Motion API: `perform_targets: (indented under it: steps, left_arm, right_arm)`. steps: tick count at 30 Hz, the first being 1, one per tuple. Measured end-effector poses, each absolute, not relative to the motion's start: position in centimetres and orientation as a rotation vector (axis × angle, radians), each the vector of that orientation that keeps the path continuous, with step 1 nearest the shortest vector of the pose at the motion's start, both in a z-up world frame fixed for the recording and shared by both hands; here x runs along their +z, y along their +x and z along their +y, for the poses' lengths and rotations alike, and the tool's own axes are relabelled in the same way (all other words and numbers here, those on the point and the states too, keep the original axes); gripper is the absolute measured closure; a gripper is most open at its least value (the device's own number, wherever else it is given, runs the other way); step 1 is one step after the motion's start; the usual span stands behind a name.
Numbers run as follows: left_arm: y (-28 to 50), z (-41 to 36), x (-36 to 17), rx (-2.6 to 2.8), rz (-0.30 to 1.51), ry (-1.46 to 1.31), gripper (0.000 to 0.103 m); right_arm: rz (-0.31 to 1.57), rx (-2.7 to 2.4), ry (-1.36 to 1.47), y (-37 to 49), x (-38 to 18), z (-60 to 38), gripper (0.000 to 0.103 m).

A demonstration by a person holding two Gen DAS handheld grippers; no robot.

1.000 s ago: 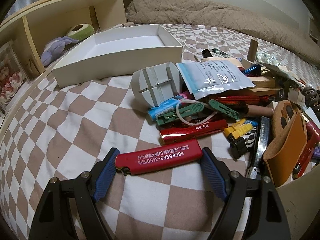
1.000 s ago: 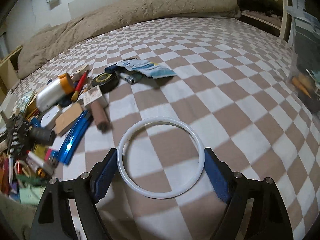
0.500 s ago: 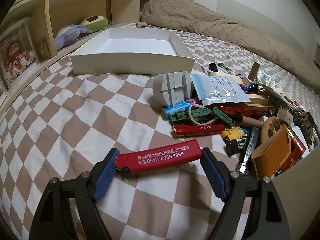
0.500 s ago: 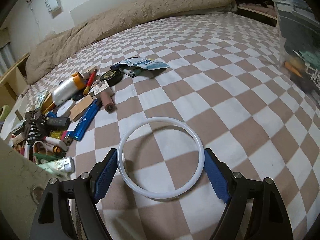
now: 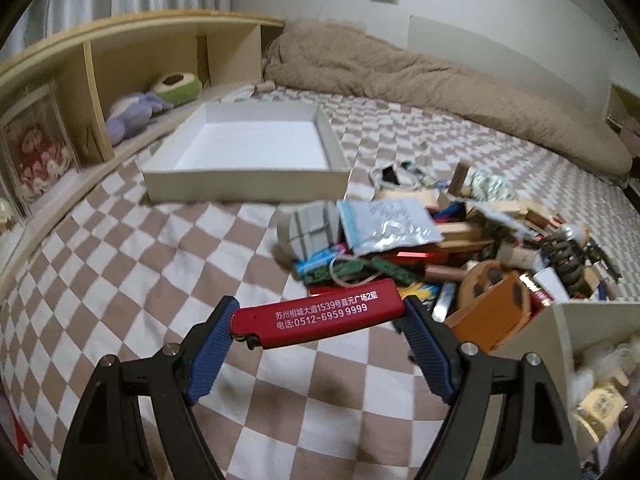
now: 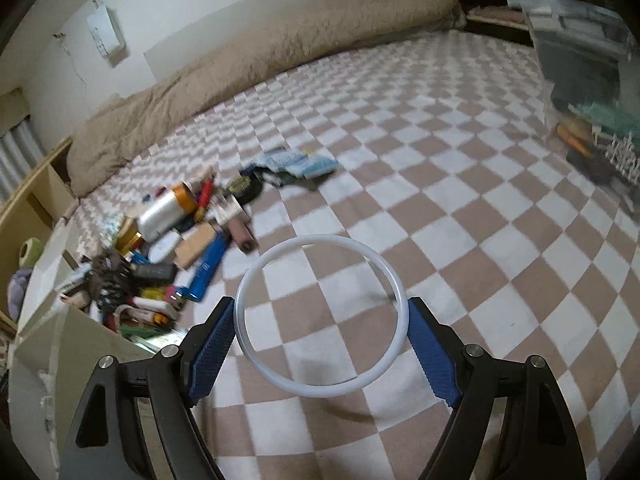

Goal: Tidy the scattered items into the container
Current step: 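Carry the red lighter and white ring over the white box with both tools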

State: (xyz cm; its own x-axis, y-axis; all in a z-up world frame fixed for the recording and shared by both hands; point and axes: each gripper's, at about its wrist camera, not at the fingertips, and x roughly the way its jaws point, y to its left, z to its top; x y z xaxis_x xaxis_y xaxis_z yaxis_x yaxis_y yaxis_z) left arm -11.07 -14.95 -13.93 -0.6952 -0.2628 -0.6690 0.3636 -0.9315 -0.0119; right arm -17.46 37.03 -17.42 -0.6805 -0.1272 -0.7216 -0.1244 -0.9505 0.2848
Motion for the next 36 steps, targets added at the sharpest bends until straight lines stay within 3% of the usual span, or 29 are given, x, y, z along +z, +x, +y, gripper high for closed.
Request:
perform_targets:
  steps: [21,36]
  left_arm:
    - [-6.6,-9.4,-3.7,-2.786,0.122,0.795,0.021]
    - [-4.8,-3.8,-1.2,-2.973,0.101,0.817,0.021]
  right_arm:
    - [-0.505,-2.841,0.85,-12.5,-6.5,35.4,0.019]
    - [-0.435,-2.65,0.795,-10.3,-4.2,30.2,0.019]
